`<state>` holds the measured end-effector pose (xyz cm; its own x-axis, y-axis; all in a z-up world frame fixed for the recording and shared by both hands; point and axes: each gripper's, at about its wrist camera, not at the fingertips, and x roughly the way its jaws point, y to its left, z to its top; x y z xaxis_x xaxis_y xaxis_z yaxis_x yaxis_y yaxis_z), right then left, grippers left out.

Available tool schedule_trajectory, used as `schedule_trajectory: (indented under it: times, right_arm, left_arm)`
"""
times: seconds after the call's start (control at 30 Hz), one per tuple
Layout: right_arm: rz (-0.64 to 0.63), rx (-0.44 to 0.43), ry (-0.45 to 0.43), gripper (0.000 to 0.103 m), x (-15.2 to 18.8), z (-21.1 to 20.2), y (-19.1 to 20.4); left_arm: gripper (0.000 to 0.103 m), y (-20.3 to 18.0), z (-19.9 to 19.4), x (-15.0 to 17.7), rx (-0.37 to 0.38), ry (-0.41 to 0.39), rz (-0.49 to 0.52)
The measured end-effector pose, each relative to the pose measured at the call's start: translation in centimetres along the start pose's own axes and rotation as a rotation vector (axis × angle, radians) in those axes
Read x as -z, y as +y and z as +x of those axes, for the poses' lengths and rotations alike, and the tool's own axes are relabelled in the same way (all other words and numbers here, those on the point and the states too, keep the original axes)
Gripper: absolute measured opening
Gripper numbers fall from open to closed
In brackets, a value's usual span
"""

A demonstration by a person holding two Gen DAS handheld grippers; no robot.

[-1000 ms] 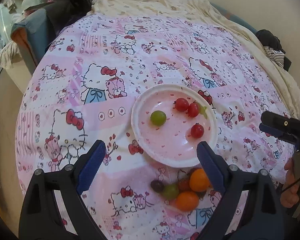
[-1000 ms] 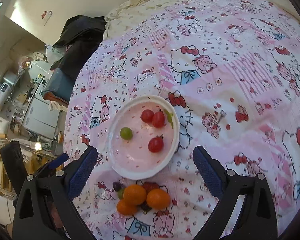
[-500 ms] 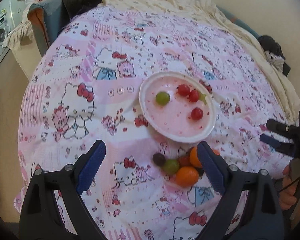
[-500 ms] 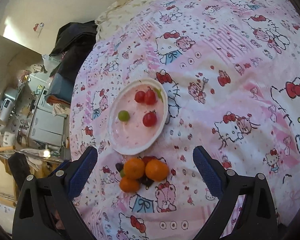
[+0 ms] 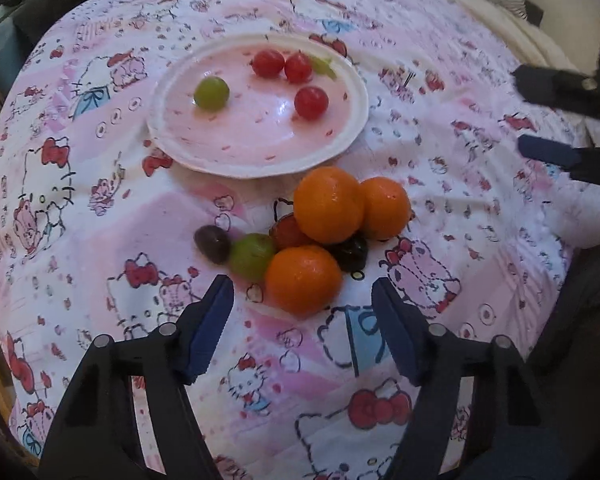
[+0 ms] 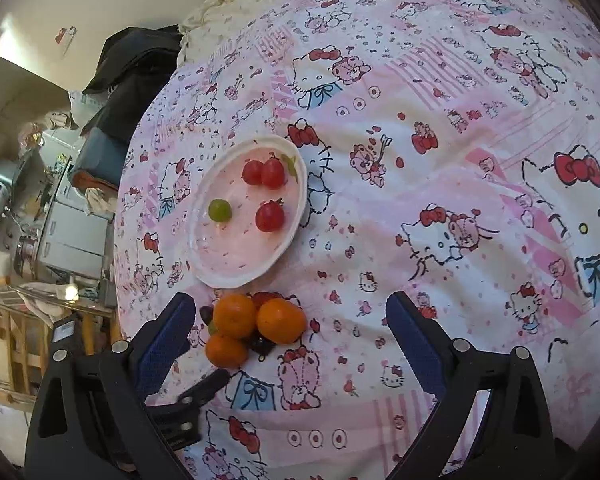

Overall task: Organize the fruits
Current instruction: 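Withdraw both grippers from the plate toward the fruit pile, then grasp an orange with the left gripper while the right grasps another orange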

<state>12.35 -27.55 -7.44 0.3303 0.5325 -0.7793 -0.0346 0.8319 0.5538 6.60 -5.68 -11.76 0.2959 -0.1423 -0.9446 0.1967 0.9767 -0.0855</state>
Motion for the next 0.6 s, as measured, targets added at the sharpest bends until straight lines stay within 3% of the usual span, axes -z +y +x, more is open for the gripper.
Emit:
schedule_trajectory:
  times: [0.03,0.07,0.33,0.4,0.6]
  right_arm:
    - [0.004,-0.003,0.001,0.098,0.0,-0.1,-0.2]
    - [0.009,-0.005,0.002,0.098,0.0,-0.1,-0.3]
    - [0.028,-0.016,0.007,0.098,-0.4,0.0,-0.3]
    - [0.024,-0.016,0.011,0.098,-0.5,0.2,-0.2]
    - [0.009,-0.007,0.024,0.098,-0.3,0.5,0.1]
  left_arm:
    - [0.052,-0.1,0.3,-0.1,-0.03,0.007,0.01]
    - [0.047,-0.3,0.6,-0.1,-0.041,0.013,0.021]
    - [0.046,-1.0,1.7,-0.5,-0.07,0.034,0.042]
    - [0.039,-1.1,1.6,-0.5,-0.075,0.027,0.049]
    - [0.036,0.0,-0.8,0.1,-0.013,0.017,0.008]
